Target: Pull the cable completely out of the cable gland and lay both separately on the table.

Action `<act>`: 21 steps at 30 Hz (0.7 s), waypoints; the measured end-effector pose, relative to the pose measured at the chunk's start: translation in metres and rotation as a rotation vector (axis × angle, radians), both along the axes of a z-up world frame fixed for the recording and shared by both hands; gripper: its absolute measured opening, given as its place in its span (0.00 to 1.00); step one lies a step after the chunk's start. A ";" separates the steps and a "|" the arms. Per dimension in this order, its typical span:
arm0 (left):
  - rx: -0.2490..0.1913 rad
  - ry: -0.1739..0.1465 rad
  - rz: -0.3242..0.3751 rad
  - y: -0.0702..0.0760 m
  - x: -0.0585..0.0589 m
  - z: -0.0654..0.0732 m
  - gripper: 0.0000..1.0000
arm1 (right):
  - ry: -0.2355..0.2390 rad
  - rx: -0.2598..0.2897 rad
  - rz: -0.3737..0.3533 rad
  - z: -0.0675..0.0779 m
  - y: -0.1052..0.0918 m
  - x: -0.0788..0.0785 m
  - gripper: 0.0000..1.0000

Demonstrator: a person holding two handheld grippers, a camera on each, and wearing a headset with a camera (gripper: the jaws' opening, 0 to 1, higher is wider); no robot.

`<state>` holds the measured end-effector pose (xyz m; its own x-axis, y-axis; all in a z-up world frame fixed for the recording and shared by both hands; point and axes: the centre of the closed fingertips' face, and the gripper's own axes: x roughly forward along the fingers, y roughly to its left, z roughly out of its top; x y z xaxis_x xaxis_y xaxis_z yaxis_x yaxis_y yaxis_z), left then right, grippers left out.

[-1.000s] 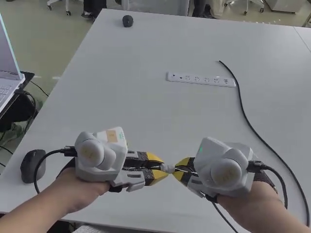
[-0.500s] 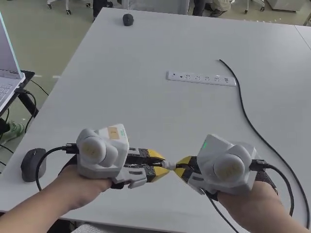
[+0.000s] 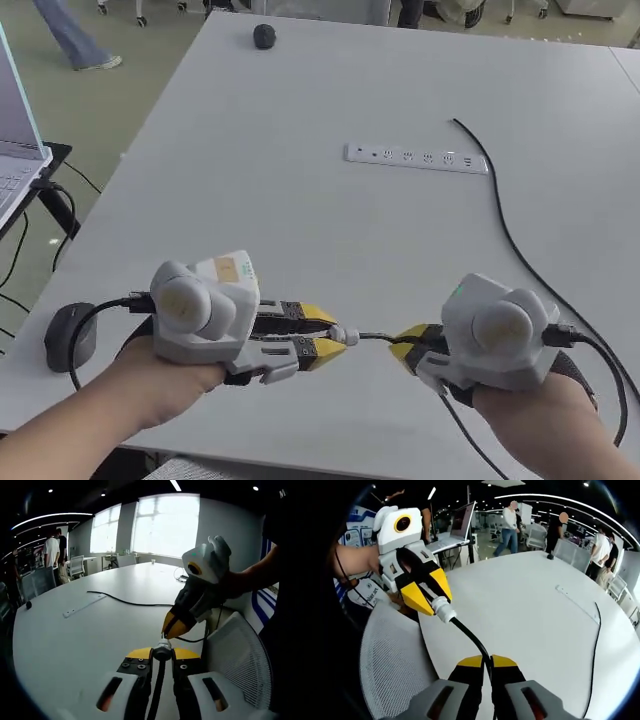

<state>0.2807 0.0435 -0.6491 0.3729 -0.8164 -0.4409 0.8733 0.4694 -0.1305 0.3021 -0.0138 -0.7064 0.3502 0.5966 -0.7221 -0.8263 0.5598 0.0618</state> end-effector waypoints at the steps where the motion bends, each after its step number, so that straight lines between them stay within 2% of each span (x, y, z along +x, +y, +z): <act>1: 0.000 0.000 -0.001 -0.001 0.000 0.000 0.15 | 0.012 -0.004 -0.009 -0.003 -0.002 0.000 0.00; 4: 0.001 -0.004 -0.005 -0.002 0.001 0.000 0.15 | 0.063 0.016 -0.070 -0.008 -0.007 0.001 0.00; 9: 0.003 -0.005 -0.005 0.001 0.000 0.001 0.15 | 0.082 0.013 -0.096 -0.011 -0.010 0.000 0.00; 17: 0.010 -0.004 0.001 0.005 -0.001 -0.001 0.15 | 0.058 0.007 -0.059 -0.011 -0.007 -0.005 0.01; 21: 0.032 -0.013 -0.001 0.006 -0.002 -0.002 0.15 | 0.031 0.003 -0.023 -0.010 -0.002 -0.009 0.01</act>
